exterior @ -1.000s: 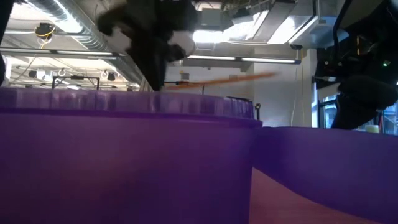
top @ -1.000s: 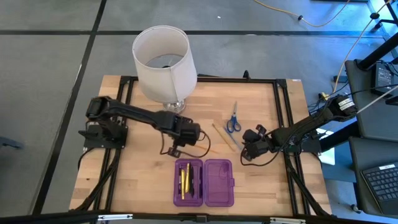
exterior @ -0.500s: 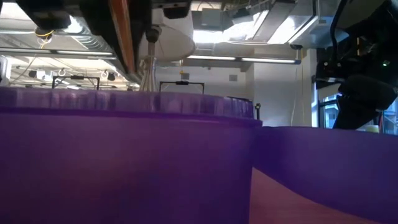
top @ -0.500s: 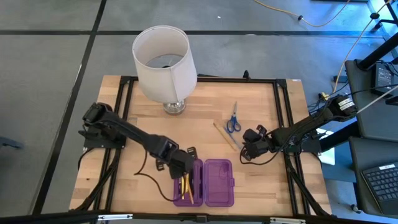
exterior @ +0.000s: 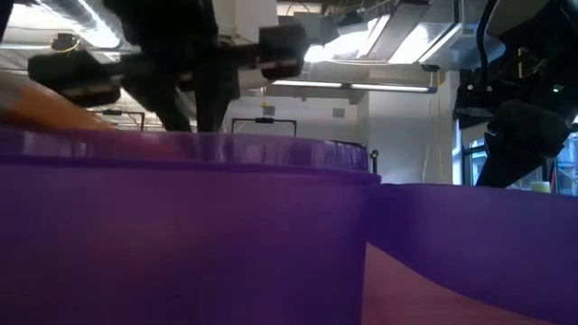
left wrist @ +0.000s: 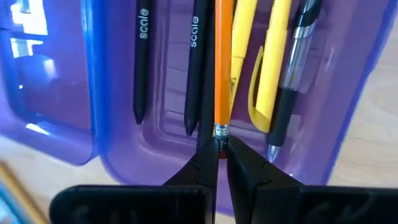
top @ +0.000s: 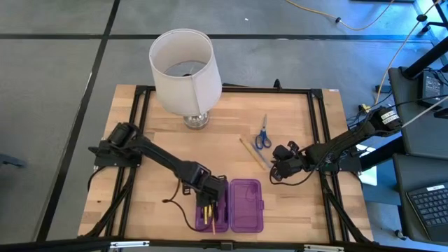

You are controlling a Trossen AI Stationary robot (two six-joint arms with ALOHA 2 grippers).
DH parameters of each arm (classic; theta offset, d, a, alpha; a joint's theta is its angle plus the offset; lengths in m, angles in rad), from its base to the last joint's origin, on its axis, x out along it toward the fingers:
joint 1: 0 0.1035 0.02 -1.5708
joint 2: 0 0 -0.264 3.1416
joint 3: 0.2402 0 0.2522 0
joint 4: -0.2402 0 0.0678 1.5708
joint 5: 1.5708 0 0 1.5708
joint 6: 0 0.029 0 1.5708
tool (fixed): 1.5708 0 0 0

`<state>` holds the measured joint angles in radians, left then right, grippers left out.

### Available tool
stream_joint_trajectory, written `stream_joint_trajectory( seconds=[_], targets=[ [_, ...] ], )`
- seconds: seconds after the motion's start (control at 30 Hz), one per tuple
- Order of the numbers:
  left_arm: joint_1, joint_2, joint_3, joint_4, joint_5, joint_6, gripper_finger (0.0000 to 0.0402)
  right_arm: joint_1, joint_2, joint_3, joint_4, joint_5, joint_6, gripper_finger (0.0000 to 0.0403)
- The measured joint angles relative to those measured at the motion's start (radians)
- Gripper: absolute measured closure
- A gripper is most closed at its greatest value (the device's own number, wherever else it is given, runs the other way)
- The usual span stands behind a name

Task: Pick & place school supplies into a supply box
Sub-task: Put the orange pencil into the violet supply box

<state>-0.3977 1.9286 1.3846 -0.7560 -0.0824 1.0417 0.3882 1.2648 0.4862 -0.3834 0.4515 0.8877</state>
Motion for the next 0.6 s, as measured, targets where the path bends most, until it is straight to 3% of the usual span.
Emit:
stream_joint_trajectory(
  seconds=[0.37, 0.6],
  targets=[
    [0.002, 0.022, 0.000, 0.004, -0.018, 0.020, 0.0389, 0.000, 0.000, 0.000, 0.002, 0.000, -0.002, 0.0298],
    [0.004, 0.022, 0.000, 0.025, -0.087, 0.017, 0.0383, 0.000, 0.000, 0.000, 0.002, 0.001, -0.002, 0.0298]
  ],
)
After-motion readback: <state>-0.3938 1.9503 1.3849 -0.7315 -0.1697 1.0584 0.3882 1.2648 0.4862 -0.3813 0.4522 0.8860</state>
